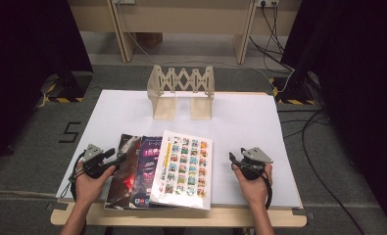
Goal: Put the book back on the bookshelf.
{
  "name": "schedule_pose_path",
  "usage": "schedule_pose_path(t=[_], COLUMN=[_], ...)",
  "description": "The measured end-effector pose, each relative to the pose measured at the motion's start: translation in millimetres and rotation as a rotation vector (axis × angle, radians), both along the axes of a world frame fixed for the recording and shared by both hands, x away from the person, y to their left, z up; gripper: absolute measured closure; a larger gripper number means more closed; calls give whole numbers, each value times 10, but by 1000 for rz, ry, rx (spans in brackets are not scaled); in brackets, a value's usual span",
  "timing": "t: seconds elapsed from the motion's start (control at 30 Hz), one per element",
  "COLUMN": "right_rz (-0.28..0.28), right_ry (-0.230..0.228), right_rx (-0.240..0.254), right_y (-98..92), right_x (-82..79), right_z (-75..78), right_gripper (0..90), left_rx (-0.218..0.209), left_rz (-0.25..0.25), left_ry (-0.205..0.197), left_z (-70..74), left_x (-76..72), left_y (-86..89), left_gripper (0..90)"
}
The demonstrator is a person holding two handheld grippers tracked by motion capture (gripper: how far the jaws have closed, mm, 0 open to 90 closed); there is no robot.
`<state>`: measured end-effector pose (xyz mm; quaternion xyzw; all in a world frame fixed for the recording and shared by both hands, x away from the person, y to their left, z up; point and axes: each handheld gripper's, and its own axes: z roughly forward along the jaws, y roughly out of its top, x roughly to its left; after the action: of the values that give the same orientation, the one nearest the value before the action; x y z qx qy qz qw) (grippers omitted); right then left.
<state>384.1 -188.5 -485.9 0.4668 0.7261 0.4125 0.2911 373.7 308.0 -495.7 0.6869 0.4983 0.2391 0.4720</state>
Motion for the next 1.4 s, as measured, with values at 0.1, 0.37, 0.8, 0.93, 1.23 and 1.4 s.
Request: schedule_pose_path(t=[0.1, 0.37, 0.8, 0.93, 1.23, 1.4], right_rz=[28, 102, 172, 182, 180, 187], right_ry=[24, 84, 241, 282, 350, 373], right_rx=[5, 31, 46, 62, 167, 195], right_y=[67, 247, 514, 562, 520, 535], right_x=[-14, -6, 55, 82, 152, 183], right_z=[37, 211, 120, 65, 31, 22], right_gripper=[498, 490, 476, 471, 459, 448], left_rx=[-8, -25, -49, -45, -76, -95], left_rz=[-19, -145, -315, -341, -348, -356], left_ry=[-12, 25, 157, 193, 250, 275], left_z=[113, 461, 384, 318, 228, 194], left_x=[-43, 56, 281, 323, 334, 326], left_y=[-68, -411, -882, -955, -1051, -1106], left_gripper=[423, 411, 391, 383, 375, 376])
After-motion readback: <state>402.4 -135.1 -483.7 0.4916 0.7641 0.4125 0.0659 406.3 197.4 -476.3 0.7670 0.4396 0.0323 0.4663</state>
